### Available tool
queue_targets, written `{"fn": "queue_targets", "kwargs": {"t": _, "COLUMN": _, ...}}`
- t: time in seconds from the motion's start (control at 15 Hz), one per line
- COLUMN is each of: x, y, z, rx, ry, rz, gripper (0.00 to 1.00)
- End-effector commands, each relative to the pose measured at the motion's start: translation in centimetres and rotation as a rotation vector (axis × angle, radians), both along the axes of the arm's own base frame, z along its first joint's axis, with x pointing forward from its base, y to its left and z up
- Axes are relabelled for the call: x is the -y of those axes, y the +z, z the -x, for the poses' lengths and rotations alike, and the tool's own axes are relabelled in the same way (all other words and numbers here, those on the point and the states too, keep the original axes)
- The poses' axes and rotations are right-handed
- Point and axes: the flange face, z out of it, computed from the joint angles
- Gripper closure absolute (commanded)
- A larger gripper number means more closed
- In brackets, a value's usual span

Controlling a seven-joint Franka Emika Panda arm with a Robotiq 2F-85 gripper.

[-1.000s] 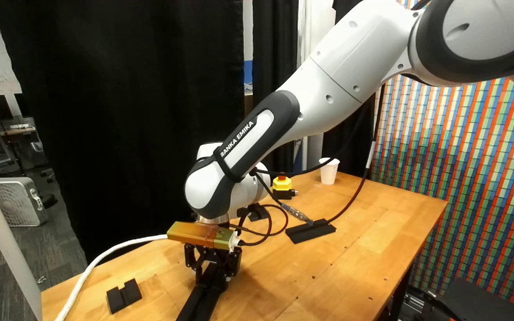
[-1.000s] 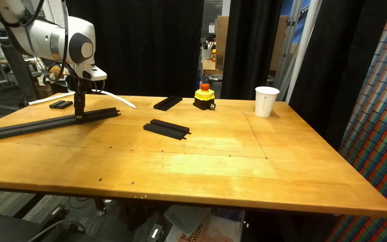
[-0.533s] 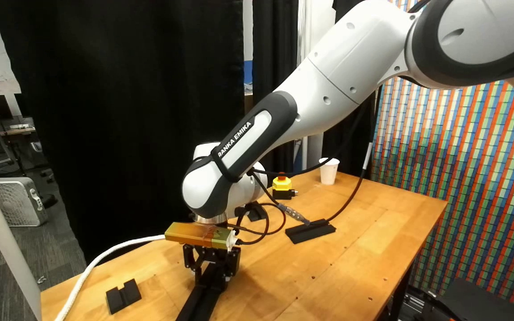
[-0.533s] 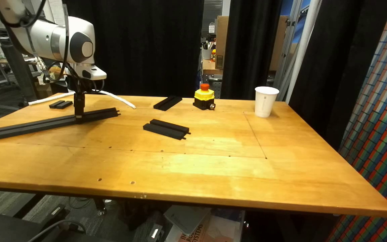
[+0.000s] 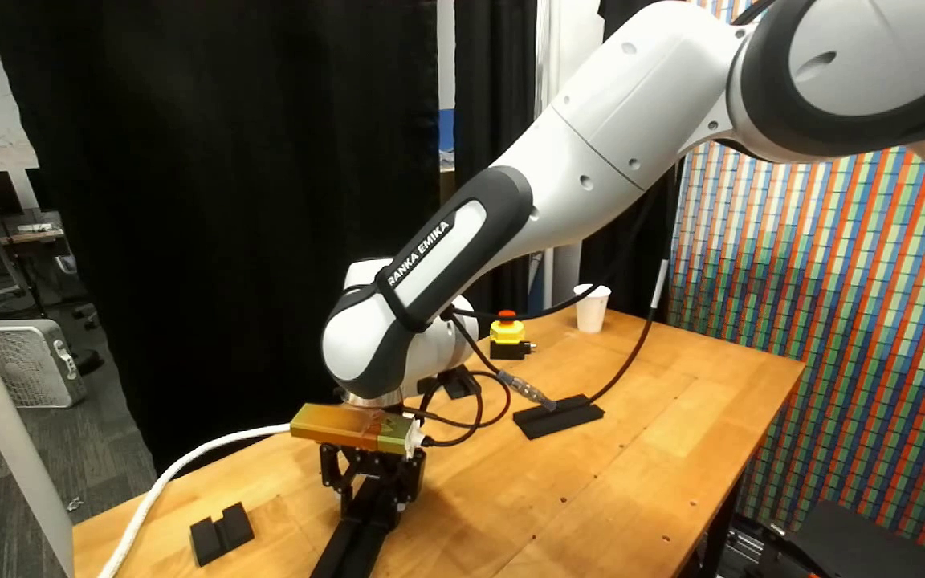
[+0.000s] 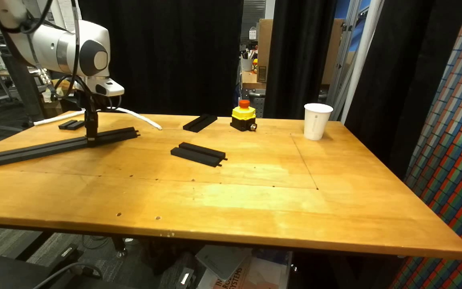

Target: Connect the black pads together

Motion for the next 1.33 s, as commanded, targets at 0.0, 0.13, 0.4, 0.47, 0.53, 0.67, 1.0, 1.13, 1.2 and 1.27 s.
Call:
{"fn": "queue_targets", "kwargs": {"t": 0.0, "x": -1.3, "y": -5.7, "z": 0.4, "rx": -0.002, "ry": 0.046, "rz": -0.045, "gripper": 0.55}}
{"fn": "queue_targets", "kwargs": {"t": 0.13, "x": -1.4, "y": -5.7, "z": 0.4, "rx": 0.002, "ry": 0.065, "rz": -0.055, "gripper": 0.55}}
{"fn": "queue_targets", "kwargs": {"t": 0.4, "x": -1.2, "y": -6.1, "z": 0.5, "rx": -0.01, "ry": 0.085, "rz": -0.03, "gripper": 0.55}}
{"fn": "queue_targets", "kwargs": {"t": 0.47, "x": -1.1, "y": -6.2, "z": 0.5, "rx": -0.015, "ry": 0.085, "rz": -0.02, "gripper": 0.55}}
{"fn": "queue_targets", "kwargs": {"t": 0.53, "x": -0.9, "y": -6.3, "z": 0.5, "rx": -0.024, "ry": 0.088, "rz": 0.003, "gripper": 0.55}}
{"fn": "queue_targets", "kwargs": {"t": 0.67, "x": -0.6, "y": -6.6, "z": 0.5, "rx": -0.043, "ry": 0.089, "rz": 0.041, "gripper": 0.55}}
{"fn": "queue_targets", "kwargs": {"t": 1.0, "x": -0.4, "y": -6.9, "z": 0.4, "rx": -0.072, "ry": 0.082, "rz": 0.101, "gripper": 0.55}}
{"fn": "queue_targets", "kwargs": {"t": 1.13, "x": -0.5, "y": -6.9, "z": 0.4, "rx": -0.069, "ry": 0.07, "rz": 0.119, "gripper": 0.55}}
{"fn": "queue_targets", "kwargs": {"t": 1.2, "x": -0.6, "y": -7.2, "z": 0.5, "rx": -0.065, "ry": 0.059, "rz": 0.129, "gripper": 0.55}}
{"fn": "queue_targets", "kwargs": {"t": 1.27, "x": -0.6, "y": -7.1, "z": 0.5, "rx": -0.063, "ry": 0.051, "rz": 0.13, "gripper": 0.55}}
